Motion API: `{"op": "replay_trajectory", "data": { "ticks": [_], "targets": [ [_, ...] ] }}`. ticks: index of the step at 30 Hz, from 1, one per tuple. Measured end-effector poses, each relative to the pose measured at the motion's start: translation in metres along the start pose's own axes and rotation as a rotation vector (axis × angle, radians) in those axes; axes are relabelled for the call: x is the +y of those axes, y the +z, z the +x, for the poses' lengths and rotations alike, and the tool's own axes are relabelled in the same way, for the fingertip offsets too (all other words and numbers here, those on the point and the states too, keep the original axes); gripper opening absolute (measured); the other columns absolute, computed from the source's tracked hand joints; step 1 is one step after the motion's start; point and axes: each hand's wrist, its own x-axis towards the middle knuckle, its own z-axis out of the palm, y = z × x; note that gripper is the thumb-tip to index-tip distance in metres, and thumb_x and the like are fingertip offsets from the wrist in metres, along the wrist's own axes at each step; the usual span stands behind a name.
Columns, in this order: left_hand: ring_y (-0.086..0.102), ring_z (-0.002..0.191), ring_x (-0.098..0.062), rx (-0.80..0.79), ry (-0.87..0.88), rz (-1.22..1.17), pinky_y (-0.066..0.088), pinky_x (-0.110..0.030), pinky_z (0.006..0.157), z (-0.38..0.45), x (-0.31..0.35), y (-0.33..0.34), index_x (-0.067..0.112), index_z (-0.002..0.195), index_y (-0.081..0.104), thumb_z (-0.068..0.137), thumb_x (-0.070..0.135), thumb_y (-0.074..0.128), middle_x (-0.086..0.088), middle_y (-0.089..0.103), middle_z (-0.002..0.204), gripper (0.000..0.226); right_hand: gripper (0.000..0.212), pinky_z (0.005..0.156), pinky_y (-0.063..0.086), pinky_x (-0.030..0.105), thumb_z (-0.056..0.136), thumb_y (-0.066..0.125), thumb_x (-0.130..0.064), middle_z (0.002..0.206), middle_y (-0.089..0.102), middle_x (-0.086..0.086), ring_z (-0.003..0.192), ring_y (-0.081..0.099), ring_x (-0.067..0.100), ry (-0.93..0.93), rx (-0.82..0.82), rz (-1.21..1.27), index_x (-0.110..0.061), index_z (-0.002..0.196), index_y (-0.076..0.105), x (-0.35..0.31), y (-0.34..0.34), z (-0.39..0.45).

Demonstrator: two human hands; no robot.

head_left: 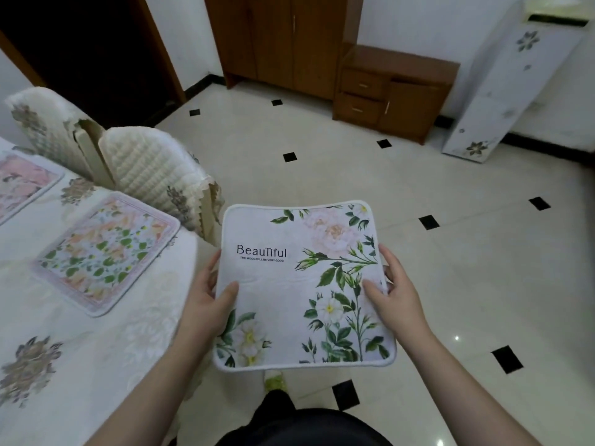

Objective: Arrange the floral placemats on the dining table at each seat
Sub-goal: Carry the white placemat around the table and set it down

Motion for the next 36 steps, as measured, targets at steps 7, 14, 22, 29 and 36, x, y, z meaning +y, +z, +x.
{"op": "replay_trajectory", "data": {
  "ticks": [7, 14, 22, 29, 36],
  "targets": [
    [0.068, 0.101, 0.000, -0.024, 0.005, 0.053, 0.058, -0.041, 0.089, 0.071, 0.017, -0.028, 0.041, 0.147, 0.041, 0.080, 0.035, 0.068, 0.010, 0.065, 0.126, 0.073, 0.069, 0.079, 0.058, 0.031, 0.090, 0.065, -0.008, 0.111, 0.068, -0.010, 0.089, 0.071, 0.005, -0.034, 0.026, -0.036, -0.039, 0.145, 0.038, -0.026, 0.031, 0.058],
    [0.067, 0.109, -0.003, -0.035, 0.055, -0.018, 0.056, -0.046, 0.094, 0.145, 0.035, -0.054, 0.045, 0.145, 0.042, 0.080, 0.032, 0.067, 0.014, 0.067, 0.126, 0.071, 0.069, 0.062, 0.052, 0.012, 0.090, 0.065, -0.007, 0.110, 0.066, -0.013, 0.082, 0.069, -0.002, -0.089, 0.051, -0.038, -0.037, 0.146, 0.037, -0.068, 0.068, 0.116],
    [0.070, 0.106, -0.015, -0.051, 0.047, -0.065, 0.056, -0.050, 0.093, 0.210, 0.044, -0.050, 0.045, 0.143, 0.042, 0.094, 0.010, 0.066, 0.006, 0.069, 0.123, 0.065, 0.067, 0.077, 0.056, 0.029, 0.091, 0.065, -0.010, 0.112, 0.068, -0.011, 0.089, 0.070, 0.001, -0.098, 0.088, -0.028, -0.042, 0.144, 0.039, -0.094, 0.088, 0.162],
    [0.071, 0.105, -0.015, -0.052, 0.013, -0.032, 0.056, -0.050, 0.092, 0.261, 0.060, -0.020, 0.044, 0.145, 0.041, 0.081, 0.029, 0.065, 0.007, 0.070, 0.122, 0.069, 0.066, 0.072, 0.059, 0.029, 0.092, 0.063, -0.010, 0.111, 0.067, -0.013, 0.088, 0.071, 0.005, -0.078, 0.064, -0.002, -0.048, 0.141, 0.038, -0.100, 0.075, 0.223],
    [0.069, 0.109, -0.017, -0.034, 0.011, -0.053, 0.055, -0.054, 0.095, 0.328, 0.083, 0.032, 0.035, 0.146, 0.043, 0.094, 0.009, 0.062, 0.003, 0.067, 0.127, 0.061, 0.067, 0.070, 0.058, 0.021, 0.092, 0.063, -0.007, 0.114, 0.068, -0.010, 0.089, 0.071, 0.004, -0.072, 0.012, 0.036, -0.039, 0.146, 0.037, -0.096, 0.042, 0.313]
  ]
}}
